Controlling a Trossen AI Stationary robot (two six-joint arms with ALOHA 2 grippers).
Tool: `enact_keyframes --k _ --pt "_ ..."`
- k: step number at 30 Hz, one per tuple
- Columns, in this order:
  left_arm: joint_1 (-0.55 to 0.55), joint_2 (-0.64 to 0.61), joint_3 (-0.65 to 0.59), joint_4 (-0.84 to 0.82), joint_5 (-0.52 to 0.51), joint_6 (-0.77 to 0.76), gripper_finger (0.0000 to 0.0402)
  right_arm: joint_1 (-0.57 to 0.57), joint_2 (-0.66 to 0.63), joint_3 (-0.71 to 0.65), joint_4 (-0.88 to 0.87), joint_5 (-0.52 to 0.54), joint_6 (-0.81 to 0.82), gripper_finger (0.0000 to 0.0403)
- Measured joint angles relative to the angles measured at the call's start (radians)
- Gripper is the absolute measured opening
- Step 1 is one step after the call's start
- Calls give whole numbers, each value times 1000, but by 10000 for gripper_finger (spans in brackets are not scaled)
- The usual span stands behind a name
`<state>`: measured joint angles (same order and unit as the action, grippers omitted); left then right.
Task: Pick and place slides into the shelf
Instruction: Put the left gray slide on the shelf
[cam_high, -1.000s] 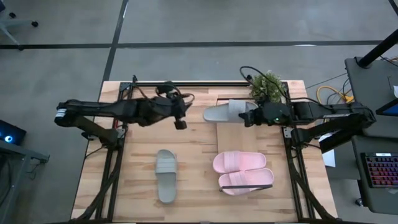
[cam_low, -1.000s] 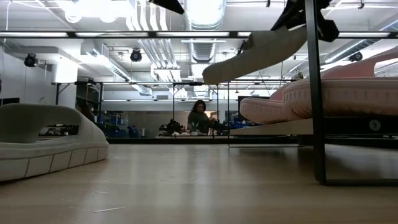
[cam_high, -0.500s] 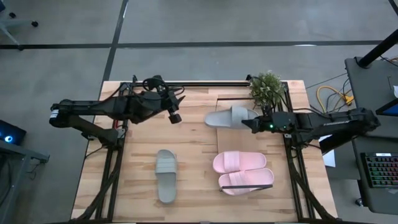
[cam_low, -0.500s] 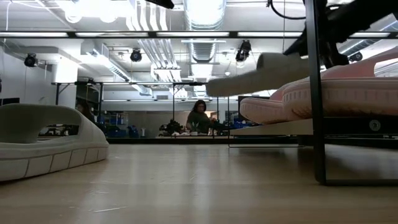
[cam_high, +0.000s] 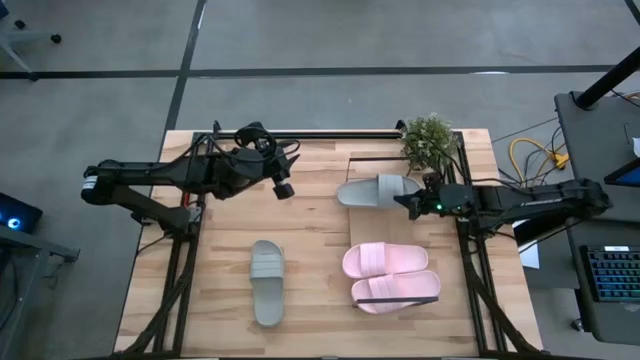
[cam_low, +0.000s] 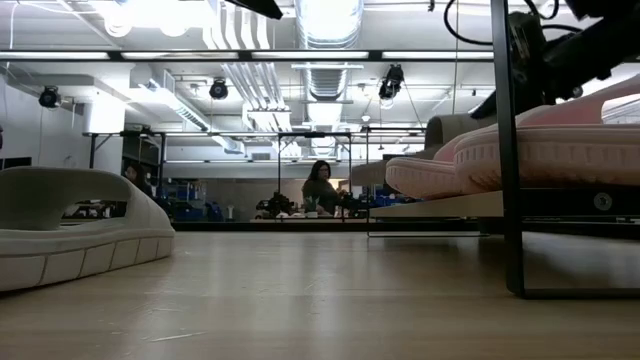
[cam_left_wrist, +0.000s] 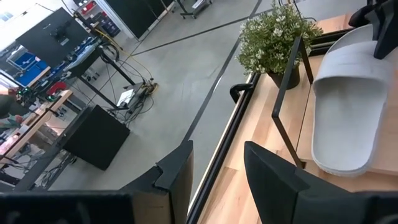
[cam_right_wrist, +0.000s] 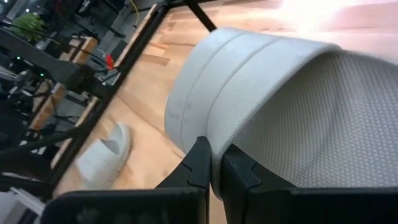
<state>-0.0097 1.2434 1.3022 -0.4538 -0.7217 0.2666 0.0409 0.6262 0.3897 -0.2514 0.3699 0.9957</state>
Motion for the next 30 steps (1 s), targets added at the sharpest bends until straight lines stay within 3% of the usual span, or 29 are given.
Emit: enact_keyframes --k 14,22,30 --pt "4 0 0 0 -24 0 128 -89 -129 -142 82 -45 -93 8" --pt "16 0 0 1 -25 -2 128 -157 -236 -199 85 -136 -132 8" --pt "17 0 0 1 -25 -2 128 -251 -259 -214 83 -240 -223 8"
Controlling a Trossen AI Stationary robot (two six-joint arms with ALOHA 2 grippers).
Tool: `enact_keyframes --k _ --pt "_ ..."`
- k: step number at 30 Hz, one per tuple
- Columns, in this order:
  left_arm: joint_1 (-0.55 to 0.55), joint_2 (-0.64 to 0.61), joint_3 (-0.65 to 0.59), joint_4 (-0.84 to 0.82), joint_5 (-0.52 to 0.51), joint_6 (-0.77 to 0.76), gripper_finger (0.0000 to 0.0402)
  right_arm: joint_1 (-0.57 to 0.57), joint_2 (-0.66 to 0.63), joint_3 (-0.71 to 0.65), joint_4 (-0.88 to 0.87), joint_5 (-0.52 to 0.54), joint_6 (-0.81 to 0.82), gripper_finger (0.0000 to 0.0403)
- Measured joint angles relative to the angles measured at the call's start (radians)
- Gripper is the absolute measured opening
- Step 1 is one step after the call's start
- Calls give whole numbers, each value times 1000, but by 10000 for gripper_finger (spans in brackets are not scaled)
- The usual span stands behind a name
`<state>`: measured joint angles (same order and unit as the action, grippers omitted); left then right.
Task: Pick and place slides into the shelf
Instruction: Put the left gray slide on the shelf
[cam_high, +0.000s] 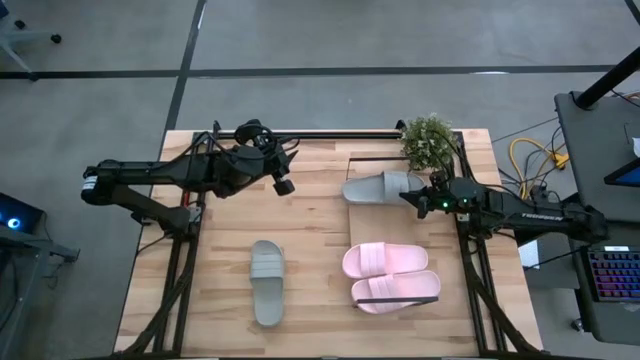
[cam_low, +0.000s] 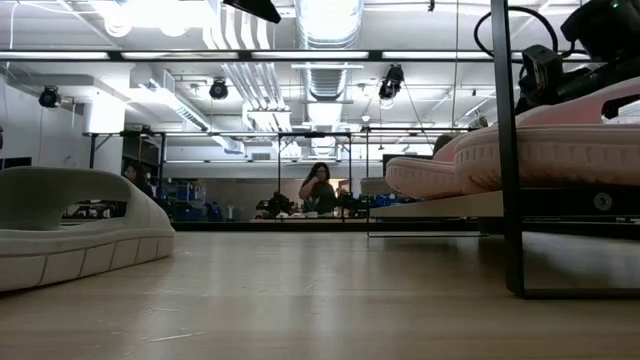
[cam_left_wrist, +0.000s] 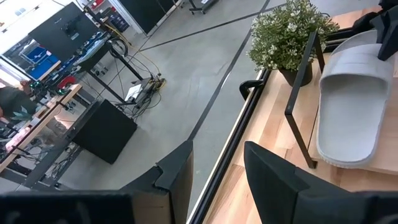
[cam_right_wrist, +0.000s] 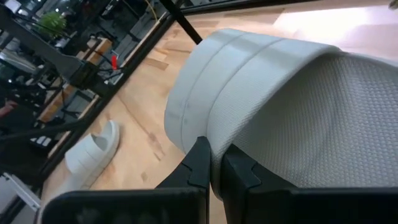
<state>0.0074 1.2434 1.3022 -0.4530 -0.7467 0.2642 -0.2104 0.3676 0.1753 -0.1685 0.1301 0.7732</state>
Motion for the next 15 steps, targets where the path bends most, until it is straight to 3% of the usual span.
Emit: enact_keyframes --k 15 --pt "0 0 0 5 -17 0 128 -162 1 -11 -6 -194 -77 8"
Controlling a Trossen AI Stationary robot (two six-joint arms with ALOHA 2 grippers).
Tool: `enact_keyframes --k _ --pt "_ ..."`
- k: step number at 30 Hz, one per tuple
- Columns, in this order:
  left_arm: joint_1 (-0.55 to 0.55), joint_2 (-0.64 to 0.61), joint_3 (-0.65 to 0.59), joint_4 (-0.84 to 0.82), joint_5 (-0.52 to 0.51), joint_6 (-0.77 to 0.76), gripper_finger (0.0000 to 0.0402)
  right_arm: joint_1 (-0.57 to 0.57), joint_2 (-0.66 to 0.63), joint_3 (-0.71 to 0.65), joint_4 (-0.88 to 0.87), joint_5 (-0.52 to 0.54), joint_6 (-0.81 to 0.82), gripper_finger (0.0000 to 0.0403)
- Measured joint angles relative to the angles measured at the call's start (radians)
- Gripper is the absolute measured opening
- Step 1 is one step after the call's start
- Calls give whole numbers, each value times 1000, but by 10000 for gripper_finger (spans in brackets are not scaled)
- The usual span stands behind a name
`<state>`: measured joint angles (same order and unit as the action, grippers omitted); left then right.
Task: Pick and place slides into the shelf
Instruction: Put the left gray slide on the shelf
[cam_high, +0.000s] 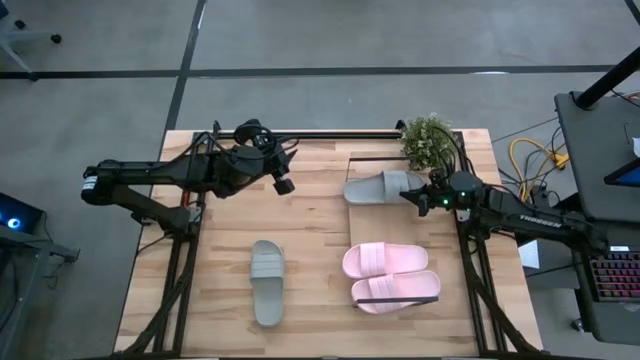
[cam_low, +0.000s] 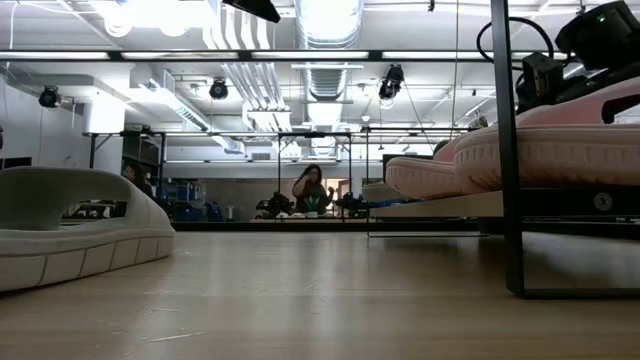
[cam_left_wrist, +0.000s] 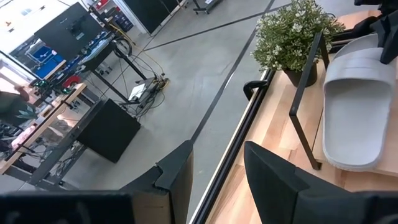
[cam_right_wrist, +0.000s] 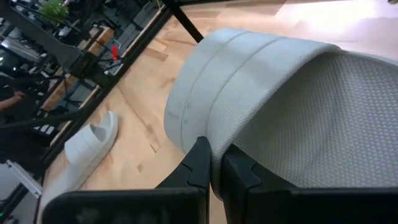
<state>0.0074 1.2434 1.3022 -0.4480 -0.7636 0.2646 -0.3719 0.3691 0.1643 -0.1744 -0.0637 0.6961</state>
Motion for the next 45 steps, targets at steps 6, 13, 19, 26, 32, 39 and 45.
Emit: enact_keyframes --k 6,13,19,26,32,39,45 --pt "0 0 0 0 -2 0 128 -14 0 -35 32 1 31 8" --pt "0 0 0 -1 -2 1 128 -15 0 -106 142 7 102 8" --pt "0 0 0 -2 -2 2 128 -15 0 -135 178 6 124 8" --pt "0 0 0 -2 -1 3 128 -15 0 -136 178 9 116 8" --pt "0 0 0 -2 -1 3 128 -15 9 -136 178 13 112 9" --pt "0 0 0 -2 -1 3 128 -15 13 -136 178 33 117 43" --pt "0 0 0 -4 -1 3 128 -15 13 -136 178 61 115 91"
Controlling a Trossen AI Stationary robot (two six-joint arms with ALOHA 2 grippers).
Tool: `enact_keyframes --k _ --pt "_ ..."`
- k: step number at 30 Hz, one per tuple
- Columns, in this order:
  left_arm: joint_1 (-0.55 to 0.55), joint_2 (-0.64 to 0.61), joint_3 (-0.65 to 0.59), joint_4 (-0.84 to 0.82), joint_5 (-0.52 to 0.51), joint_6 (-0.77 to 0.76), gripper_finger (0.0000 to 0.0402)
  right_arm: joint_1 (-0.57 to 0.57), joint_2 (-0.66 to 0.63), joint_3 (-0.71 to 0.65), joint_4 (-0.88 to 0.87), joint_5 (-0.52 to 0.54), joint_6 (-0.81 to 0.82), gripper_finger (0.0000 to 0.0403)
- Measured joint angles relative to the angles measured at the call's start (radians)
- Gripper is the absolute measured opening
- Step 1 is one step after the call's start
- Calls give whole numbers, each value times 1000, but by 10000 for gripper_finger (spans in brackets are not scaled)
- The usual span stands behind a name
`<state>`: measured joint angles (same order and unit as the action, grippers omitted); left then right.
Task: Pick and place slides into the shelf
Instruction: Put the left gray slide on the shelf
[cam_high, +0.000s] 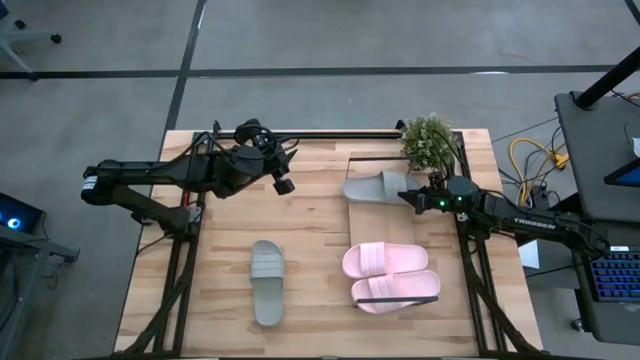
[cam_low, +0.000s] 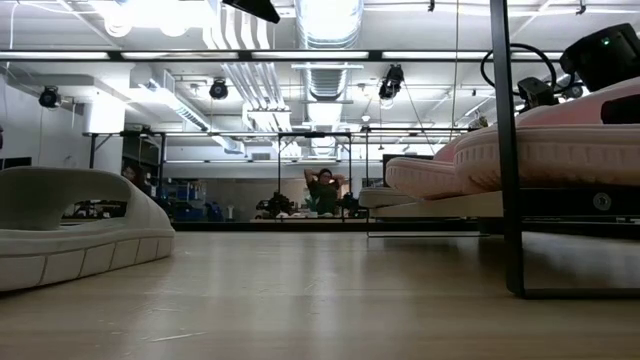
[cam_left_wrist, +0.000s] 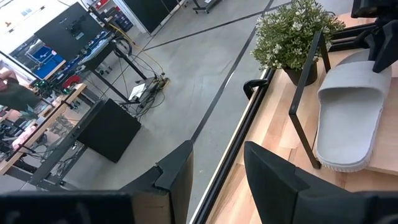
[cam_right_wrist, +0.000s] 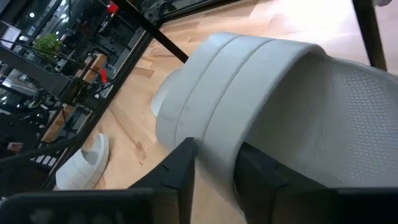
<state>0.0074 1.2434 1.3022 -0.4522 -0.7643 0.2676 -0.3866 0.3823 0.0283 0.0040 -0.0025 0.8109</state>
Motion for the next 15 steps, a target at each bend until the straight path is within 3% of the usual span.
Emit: enact_keyframes --k 7,15 --pt "0 0 0 -1 0 1 128 0 0 26 -39 5 -54 140" --pt "0 0 0 -2 1 5 128 0 0 90 -188 9 -120 157"
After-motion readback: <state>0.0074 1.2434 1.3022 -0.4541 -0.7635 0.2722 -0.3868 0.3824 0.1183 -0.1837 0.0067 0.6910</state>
